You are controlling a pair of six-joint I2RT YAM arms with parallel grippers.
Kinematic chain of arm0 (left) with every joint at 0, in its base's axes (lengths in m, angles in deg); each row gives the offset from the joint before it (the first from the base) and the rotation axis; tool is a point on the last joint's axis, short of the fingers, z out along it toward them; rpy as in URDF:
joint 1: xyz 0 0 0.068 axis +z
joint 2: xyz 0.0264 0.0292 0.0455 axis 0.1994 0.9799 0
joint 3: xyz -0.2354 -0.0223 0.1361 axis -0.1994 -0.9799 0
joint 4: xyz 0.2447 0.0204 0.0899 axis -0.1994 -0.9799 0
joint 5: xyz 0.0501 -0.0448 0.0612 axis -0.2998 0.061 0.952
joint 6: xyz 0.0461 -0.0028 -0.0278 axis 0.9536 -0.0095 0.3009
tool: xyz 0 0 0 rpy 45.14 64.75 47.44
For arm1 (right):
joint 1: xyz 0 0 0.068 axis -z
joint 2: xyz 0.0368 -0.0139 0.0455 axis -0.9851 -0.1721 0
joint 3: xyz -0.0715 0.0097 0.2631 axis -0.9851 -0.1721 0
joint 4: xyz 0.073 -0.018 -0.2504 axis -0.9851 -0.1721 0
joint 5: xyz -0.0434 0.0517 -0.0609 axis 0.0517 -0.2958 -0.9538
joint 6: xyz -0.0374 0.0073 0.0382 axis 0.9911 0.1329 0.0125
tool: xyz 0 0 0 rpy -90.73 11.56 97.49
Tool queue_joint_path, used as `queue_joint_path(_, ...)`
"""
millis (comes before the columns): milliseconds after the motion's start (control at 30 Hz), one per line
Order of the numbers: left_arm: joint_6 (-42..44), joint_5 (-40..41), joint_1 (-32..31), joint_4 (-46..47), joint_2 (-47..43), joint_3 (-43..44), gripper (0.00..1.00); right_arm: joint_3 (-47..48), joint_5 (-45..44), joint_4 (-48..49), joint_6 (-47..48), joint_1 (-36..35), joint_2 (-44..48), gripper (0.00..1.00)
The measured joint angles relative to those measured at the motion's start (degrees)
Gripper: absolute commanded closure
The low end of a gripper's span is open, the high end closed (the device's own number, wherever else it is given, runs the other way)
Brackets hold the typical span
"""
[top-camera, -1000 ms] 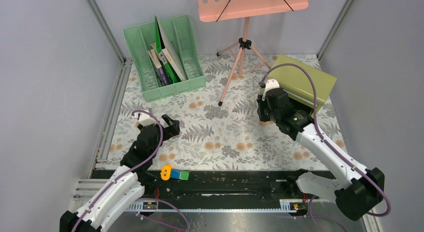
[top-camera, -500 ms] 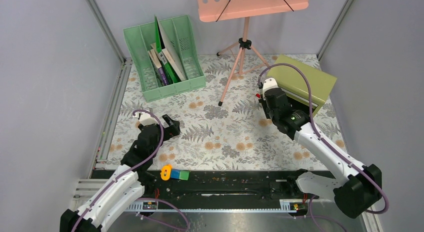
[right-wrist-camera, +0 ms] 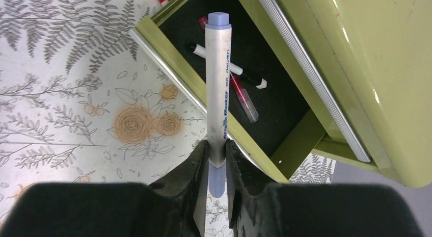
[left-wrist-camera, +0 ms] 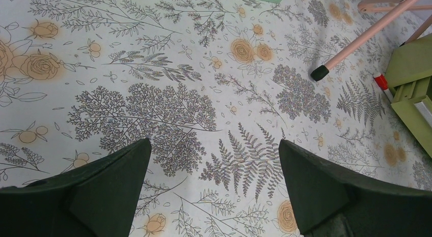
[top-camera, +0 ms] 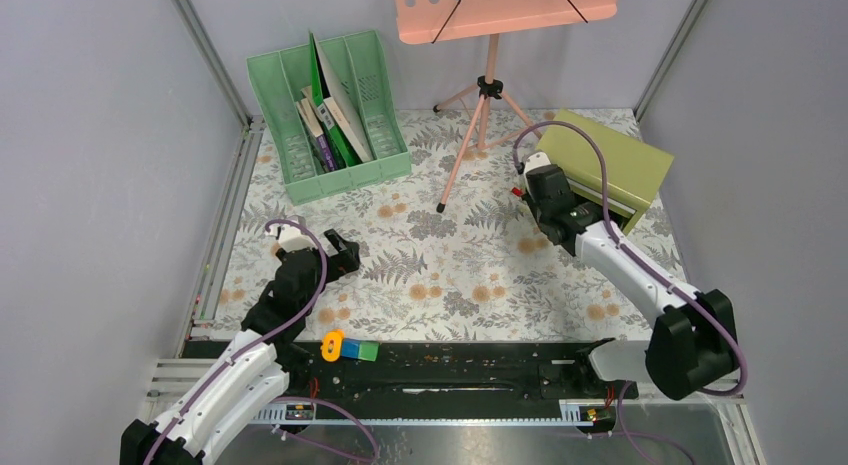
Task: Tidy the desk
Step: Place the stationery in the drawer.
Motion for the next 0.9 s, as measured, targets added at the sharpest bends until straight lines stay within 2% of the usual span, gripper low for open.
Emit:
queue_joint_path(367, 0.0, -0.3, 0.2, 0.0, 0.0, 0.0, 0.01, 7.1, -4.8, 0.1, 3.3, 1.7, -10.4, 1.0)
queue_joint_path(800, 0.0, -0.8, 0.5, 0.0, 0.0, 0.0, 0.01, 8.7, -15.3, 2.2, 5.6, 2.1, -19.4, 0.99)
queue_joint_path(833, 0.0, -0.9, 0.6, 0.0, 0.0, 0.0, 0.01, 8.7, -16.0, 2.4, 5.6, 2.1, -19.8, 0.95)
queue_joint_path(900, 0.0, -0.9, 0.7, 0.0, 0.0, 0.0, 0.01, 8.7, -16.9, 2.6, 5.6, 2.1, -20.2, 0.77)
